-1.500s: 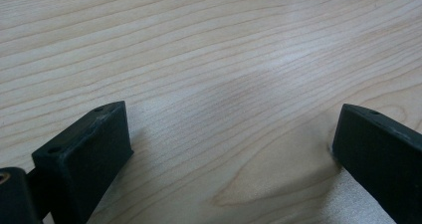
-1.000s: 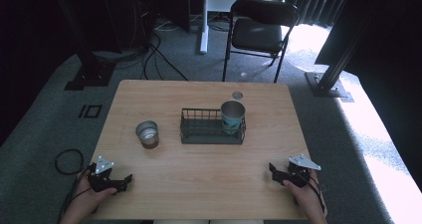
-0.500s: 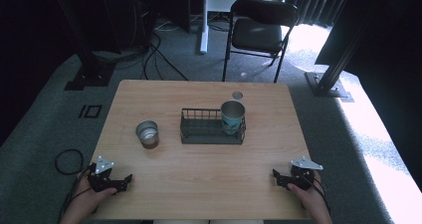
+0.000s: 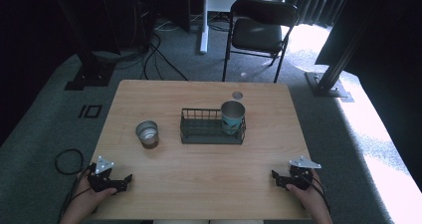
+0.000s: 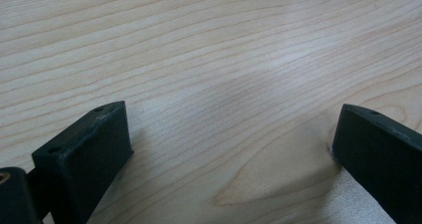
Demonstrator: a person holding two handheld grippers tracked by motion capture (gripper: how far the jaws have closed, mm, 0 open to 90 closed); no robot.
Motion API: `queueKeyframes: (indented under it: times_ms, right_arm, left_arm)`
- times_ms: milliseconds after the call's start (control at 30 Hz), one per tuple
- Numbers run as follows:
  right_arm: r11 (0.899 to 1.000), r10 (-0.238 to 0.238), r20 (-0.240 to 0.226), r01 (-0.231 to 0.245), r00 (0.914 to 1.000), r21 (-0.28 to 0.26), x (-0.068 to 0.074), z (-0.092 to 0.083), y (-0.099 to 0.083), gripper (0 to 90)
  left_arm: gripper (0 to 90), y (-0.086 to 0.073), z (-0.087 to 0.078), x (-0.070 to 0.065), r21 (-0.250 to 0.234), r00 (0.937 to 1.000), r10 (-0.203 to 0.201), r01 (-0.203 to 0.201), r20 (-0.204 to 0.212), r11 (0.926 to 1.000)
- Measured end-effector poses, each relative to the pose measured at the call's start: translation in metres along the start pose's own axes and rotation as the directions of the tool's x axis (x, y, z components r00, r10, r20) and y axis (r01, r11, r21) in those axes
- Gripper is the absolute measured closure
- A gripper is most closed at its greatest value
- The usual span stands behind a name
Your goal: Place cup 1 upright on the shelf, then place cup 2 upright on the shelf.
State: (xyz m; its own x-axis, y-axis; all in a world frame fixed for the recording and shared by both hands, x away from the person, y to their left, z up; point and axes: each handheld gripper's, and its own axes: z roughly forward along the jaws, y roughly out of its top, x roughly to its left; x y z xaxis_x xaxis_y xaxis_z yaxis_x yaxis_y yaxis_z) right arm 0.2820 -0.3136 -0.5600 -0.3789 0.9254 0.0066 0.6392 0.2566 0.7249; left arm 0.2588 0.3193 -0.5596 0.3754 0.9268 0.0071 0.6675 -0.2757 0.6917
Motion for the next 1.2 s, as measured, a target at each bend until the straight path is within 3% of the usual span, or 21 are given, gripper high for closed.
queueKeyframes:
  times_ms: [700, 1067, 1200]
  right_arm:
    - [1.000, 0.000, 0.000, 0.000, 1.0000, 0.000, 0.0000, 0.0000, 0.0001, 12.1]
    - [1.000, 0.000, 0.001, 0.000, 1.0000, 0.000, 0.0001, 0.0000, 0.0001, 12.1]
    - [1.000, 0.000, 0.001, 0.000, 1.0000, 0.000, 0.0001, 0.0000, 0.0001, 12.1]
  left_arm:
    - [2.6, 0.0001, -0.0002, -0.0001, 0.002, 1.0000, 0.000, 0.000, -0.002, 1.0000]
    - [2.7, -0.0011, -0.0019, 0.0024, -0.013, 0.9990, 0.044, -0.044, 0.003, 0.9990]
    - [2.7, 0.0009, -0.0010, 0.0016, -0.033, 0.9981, 0.049, -0.047, 0.038, 0.9983]
